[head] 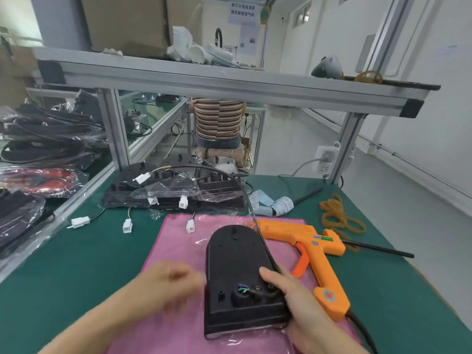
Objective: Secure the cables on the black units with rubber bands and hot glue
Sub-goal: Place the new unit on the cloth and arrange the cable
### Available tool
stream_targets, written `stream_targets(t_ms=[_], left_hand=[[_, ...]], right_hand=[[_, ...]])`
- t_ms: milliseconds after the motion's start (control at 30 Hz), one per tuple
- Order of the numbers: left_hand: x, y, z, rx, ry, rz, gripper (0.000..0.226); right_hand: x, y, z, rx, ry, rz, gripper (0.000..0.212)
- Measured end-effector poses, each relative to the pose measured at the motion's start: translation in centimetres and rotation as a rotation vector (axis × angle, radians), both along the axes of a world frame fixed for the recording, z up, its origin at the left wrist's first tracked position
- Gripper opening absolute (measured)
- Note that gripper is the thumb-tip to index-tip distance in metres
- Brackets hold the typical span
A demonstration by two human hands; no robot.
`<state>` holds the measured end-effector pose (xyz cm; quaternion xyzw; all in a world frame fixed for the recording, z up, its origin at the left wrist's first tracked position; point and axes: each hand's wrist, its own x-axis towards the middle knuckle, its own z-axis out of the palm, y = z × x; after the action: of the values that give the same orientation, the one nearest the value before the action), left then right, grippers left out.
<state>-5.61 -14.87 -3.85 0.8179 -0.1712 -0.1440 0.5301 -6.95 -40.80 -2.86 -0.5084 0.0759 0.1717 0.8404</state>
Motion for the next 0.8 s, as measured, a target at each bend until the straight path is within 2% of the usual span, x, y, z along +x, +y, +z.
stream_targets(t_ms=[67, 100, 167, 200, 233, 300, 400, 467, 533, 600, 700, 800], left_hand=[[1.4, -2.3, 1.3, -0.096, 0.084, 0.278, 0.028], [2.4, -3.2, 1.0, -0.099, 0.046, 0.37, 0.035], [2.6, -4.8, 0.5, -0.034, -0.011, 0.395, 0.06], [2.9, -5.4, -0.1, -0.003, -0.051, 0.39, 0.062], [3.3, -6.2, -0.1, 0.04, -0.094, 0.336, 0.058], [4.0, -7.6, -0.1, 0.103, -0.067, 0.287, 0.046], [4.0, -8.4, -0.4, 0.075, -0.058, 0.346, 0.041], [4.1, -8.5, -0.7, 0.054, -0.085, 0.346, 0.044], [4.1, -8.4, -0.6, 0.066, -0.08, 0.324, 0.043], [4.4, -8.2, -0.4, 0.107, -0.115, 0.315, 0.035], [4.5, -8.4, 0.7, 0.208, -0.355, 0.463, 0.022], [5.0, -9.7, 2.7, -0.005, -0.5, 0.506, 0.022]], right_hand=[[-0.7, 0.4, -0.6, -0.042, 0.004, -0.036, 0.048], [-0.8, 0.5, -0.8, -0.097, 0.003, -0.049, 0.046], [-0.9, 0.8, -0.4, -0.252, -0.025, -0.037, 0.034], [-0.9, 1.0, -0.1, -0.359, -0.041, -0.019, 0.027], [-0.7, 1.0, 0.1, -0.463, -0.053, 0.0, 0.024], [-0.6, 0.9, 0.9, -0.641, -0.104, 0.043, 0.021], [-1.0, 0.2, 1.6, -1.011, -0.236, 0.129, 0.014], [-0.8, -0.4, 2.0, -1.371, -0.272, 0.235, 0.025], [0.9, -1.1, 2.4, -1.581, -0.258, 0.265, 0.049], [4.2, -1.6, 2.9, -1.623, -0.346, 0.153, 0.054], [11.3, -2.1, 3.1, -1.668, -0.467, -0.13, 0.031], [17.6, -1.9, 1.7, -1.823, -0.384, -0.178, 0.035]])
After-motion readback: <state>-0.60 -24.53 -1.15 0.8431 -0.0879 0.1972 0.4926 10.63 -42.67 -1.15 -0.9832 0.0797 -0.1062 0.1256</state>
